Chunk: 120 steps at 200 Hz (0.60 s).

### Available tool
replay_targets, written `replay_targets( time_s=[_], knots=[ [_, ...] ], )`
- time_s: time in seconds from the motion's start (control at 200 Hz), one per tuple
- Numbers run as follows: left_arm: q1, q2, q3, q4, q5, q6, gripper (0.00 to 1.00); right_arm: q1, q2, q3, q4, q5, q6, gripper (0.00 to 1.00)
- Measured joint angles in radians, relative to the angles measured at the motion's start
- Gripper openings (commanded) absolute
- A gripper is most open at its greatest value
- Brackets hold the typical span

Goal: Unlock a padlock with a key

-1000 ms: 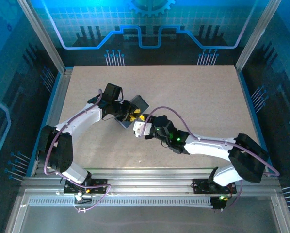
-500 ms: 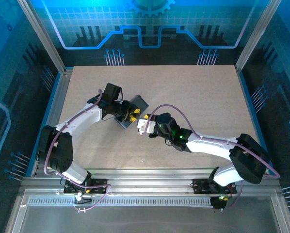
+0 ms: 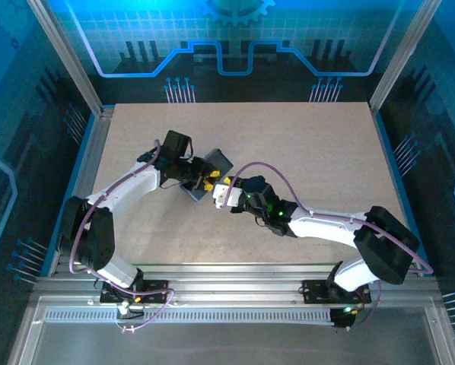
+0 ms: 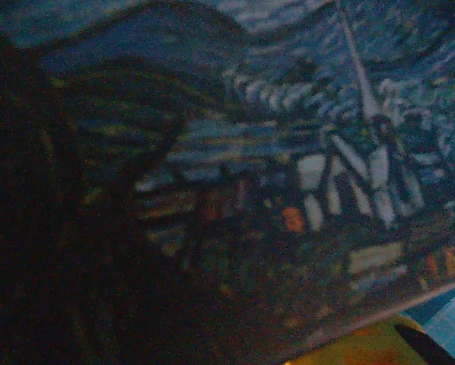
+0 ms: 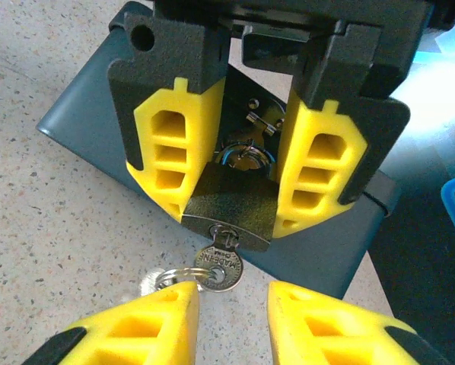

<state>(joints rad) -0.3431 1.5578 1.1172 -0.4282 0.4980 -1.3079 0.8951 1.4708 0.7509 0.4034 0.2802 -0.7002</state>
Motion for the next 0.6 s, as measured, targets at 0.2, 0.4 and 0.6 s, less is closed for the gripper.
replay_targets(
  time_s=[0.2, 0.4, 0.6],
  knots=[
    [0.000, 0.000, -0.003, 0.007, 0.000, 0.000, 0.01, 0.010, 0.019, 0.012, 0.009, 0.000, 0.000, 0.27],
    [0.000, 0.000, -0.004, 0.008, 0.004, -0.002, 0.01, 0.016, 0.042, 0.024, 0.017, 0.001, -0.004, 0.23],
    [0.002, -0.001, -0.008, 0.013, 0.003, -0.002, 0.01, 0.016, 0.055, 0.029, 0.023, 0.006, -0.008, 0.17]
  ],
)
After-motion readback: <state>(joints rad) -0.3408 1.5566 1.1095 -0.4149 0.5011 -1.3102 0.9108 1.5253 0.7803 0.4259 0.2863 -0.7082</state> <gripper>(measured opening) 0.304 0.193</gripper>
